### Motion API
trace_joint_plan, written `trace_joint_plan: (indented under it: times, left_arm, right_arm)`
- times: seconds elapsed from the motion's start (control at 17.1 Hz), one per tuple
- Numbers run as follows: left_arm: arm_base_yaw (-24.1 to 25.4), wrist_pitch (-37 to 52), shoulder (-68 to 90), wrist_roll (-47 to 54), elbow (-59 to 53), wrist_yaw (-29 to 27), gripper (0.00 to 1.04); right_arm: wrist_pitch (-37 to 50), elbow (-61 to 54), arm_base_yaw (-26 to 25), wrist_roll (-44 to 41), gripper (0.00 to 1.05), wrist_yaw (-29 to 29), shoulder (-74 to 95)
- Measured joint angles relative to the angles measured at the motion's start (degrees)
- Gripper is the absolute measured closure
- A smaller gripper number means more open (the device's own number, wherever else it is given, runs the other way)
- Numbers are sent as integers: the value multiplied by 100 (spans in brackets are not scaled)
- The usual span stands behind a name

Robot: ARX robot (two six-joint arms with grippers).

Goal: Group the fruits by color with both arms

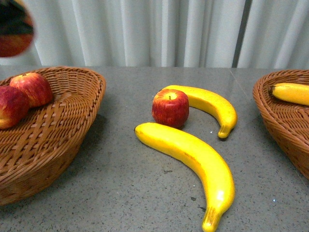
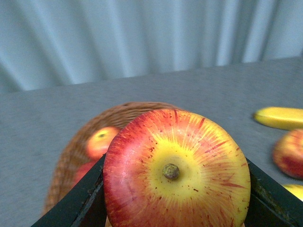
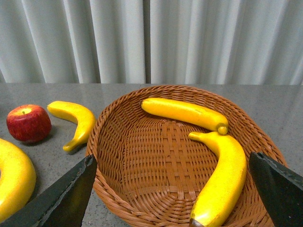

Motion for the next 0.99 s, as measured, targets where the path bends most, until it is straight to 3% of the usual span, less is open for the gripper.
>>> trace_joint_plan:
  times: [0.12, 0.41, 0.47, 0.53, 0.58, 0.64, 0.99]
  left_arm:
    - [839, -50, 90, -63, -181, 297, 39]
    - [1381, 247, 859, -374, -621, 800, 39]
    - [1233, 208, 881, -518, -640, 949, 24]
    - [651, -122, 254, -501, -588, 756, 8]
    - [-286, 240, 437, -210, 271, 514, 7]
    - [-680, 466, 2173, 96, 1255, 787, 7]
    - [-988, 551, 3486, 363, 2116, 1158, 7]
  right_arm:
    - [2, 0, 0, 0, 7, 0, 0]
    - [0, 0, 0, 0, 7, 0, 0]
    - [0, 0, 0, 0, 7, 0, 0]
    - [0, 0, 0, 0, 7, 0, 0]
    - [0, 0, 0, 0, 7, 0, 0]
    - [0, 0, 0, 0, 7, 0, 0]
    - [0, 0, 0, 0, 7, 0, 0]
